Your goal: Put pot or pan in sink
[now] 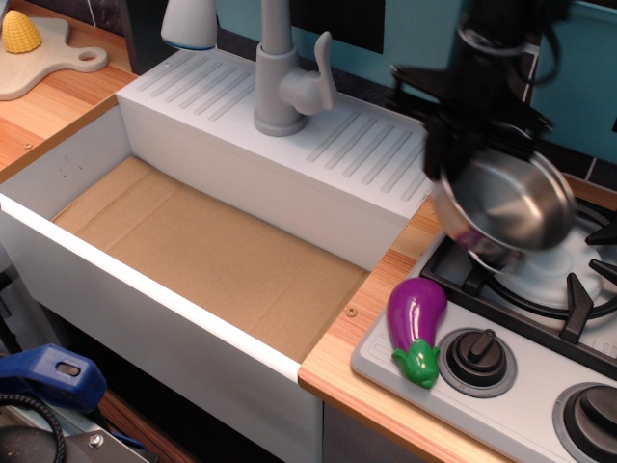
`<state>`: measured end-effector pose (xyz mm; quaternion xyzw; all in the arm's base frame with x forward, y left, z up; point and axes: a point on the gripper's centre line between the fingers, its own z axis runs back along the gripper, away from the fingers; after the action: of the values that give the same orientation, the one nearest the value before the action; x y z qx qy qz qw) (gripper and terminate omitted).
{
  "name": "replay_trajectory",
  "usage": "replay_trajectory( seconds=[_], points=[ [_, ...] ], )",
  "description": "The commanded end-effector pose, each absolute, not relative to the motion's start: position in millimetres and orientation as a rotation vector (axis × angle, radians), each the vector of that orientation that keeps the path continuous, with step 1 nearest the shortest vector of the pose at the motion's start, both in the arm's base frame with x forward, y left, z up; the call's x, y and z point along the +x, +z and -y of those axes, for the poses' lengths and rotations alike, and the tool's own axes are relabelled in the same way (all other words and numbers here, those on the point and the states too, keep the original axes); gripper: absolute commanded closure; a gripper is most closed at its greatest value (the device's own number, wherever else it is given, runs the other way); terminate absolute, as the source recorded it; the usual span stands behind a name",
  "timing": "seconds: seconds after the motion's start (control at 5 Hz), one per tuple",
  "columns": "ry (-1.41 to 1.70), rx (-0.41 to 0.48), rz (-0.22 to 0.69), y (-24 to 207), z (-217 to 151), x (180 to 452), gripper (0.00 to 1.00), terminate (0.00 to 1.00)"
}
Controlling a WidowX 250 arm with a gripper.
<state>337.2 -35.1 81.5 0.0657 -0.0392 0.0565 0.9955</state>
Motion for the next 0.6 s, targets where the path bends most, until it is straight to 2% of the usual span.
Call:
replay_trajectory(
  seconds=[0.0, 0.2, 0.4],
  points=[
    [0.087, 0.122, 0.138, 113, -8, 326, 1.00, 0.00],
    [0.071, 0.144, 0.151, 114, -41, 315, 1.00, 0.00],
    [0.073, 0.167, 0.128, 108, -70, 306, 1.00, 0.00]
  ],
)
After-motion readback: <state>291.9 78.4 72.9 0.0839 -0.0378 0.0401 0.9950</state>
